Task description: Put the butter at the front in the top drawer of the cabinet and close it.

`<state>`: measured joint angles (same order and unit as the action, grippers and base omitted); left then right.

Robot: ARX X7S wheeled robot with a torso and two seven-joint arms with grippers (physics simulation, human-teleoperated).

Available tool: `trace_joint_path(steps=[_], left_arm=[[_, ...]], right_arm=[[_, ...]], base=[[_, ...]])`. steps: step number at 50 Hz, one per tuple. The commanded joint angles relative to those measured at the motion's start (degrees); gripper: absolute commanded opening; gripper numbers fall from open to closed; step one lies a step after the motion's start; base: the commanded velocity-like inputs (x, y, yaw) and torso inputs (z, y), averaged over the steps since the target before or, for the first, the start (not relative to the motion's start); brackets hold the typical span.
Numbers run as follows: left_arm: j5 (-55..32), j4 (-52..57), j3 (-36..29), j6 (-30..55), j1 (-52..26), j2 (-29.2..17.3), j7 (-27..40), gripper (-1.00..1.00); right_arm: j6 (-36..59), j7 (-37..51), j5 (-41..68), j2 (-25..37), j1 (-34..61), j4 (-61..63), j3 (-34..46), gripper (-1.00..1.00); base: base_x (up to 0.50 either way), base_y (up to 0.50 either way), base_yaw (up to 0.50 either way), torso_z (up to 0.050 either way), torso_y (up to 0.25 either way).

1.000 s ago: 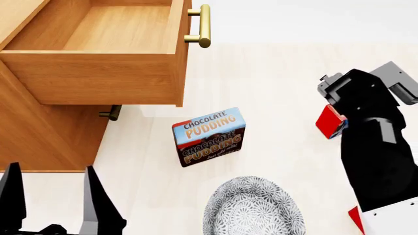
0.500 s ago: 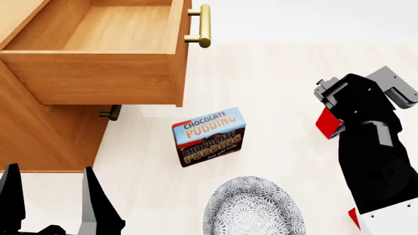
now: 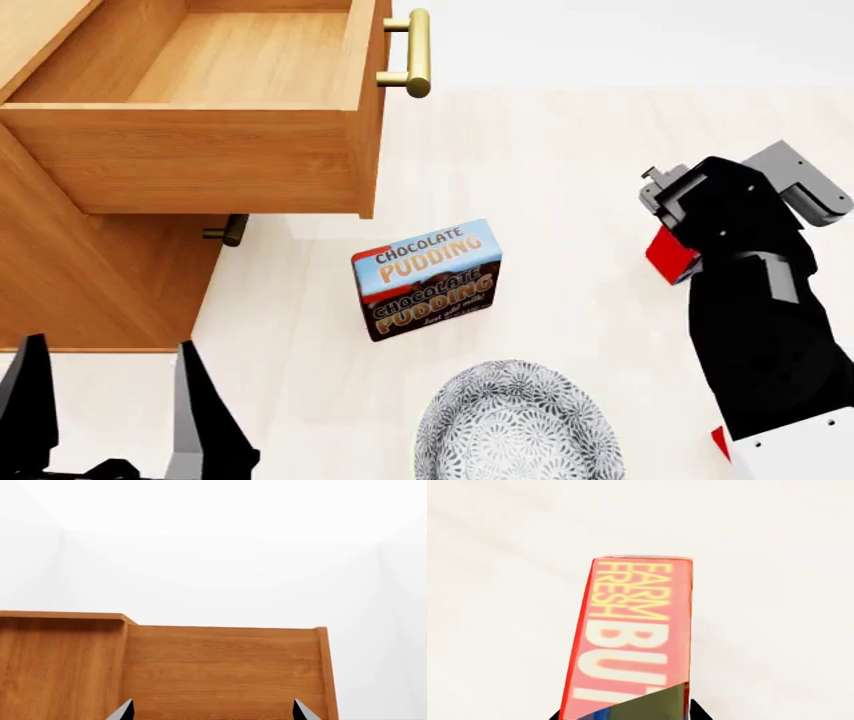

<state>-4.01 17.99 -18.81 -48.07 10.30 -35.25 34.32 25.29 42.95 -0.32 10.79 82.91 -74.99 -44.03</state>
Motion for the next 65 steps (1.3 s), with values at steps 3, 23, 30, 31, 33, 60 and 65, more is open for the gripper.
trace_joint_path(steps=[3, 23, 30, 31, 33, 60, 65], left_arm=[[-0.14, -0.26, -0.46, -0.13, -0.24, 0.09, -0.39, 1.00], [-0.94, 0.79, -0.21, -0.22, 0.11, -0.41, -0.38, 1.00], [-0.99, 1.24, -0.29, -0.24, 0.12, -0.47, -0.51, 1.00], [-0.95, 1.33, -0.33, -0.18, 0.11, -0.45, -0.53, 1.00], [-0.81, 1.49, -0.38, -0.11, 0.14, -0.39, -0.56, 1.00], [-0.01, 2.26, -0.83, 0.34, 0.37, 0.15, -0.78, 1.00], [0.09, 2.24, -0.89, 0.20, 0.46, 0.22, -0.81, 1.00]], right_arm=[[-0.02, -1.36, 0.06, -0.07, -0.03, 0.01, 1.83, -1.00], [0.91, -2.06, -0.94, 0.08, 3.74, 0.01, 7.44, -1.00], [2.38, -4.41, -1.47, 0.15, 5.82, 0.02, 11.26, -1.00], [2.67, -4.95, -1.50, 0.12, 6.19, 0.02, 11.77, -1.00], [3.29, -6.24, -1.61, 0.03, 6.84, 0.02, 12.83, -1.00], [46.24, -32.87, -5.93, -6.68, -5.85, 55.97, 33.05, -1.00], [49.81, -34.43, -5.55, -6.42, -7.37, 61.01, 35.21, -1.00]], base=[[0.00, 0.00, 0.00, 0.000, 0.000], [0.00, 0.00, 0.00, 0.000, 0.000], [0.00, 0.00, 0.00, 0.000, 0.000], [0.00, 0.00, 0.00, 0.000, 0.000], [0.00, 0.00, 0.00, 0.000, 0.000], [0.00, 0.00, 0.00, 0.000, 0.001], [0.00, 0.00, 0.00, 0.000, 0.000]])
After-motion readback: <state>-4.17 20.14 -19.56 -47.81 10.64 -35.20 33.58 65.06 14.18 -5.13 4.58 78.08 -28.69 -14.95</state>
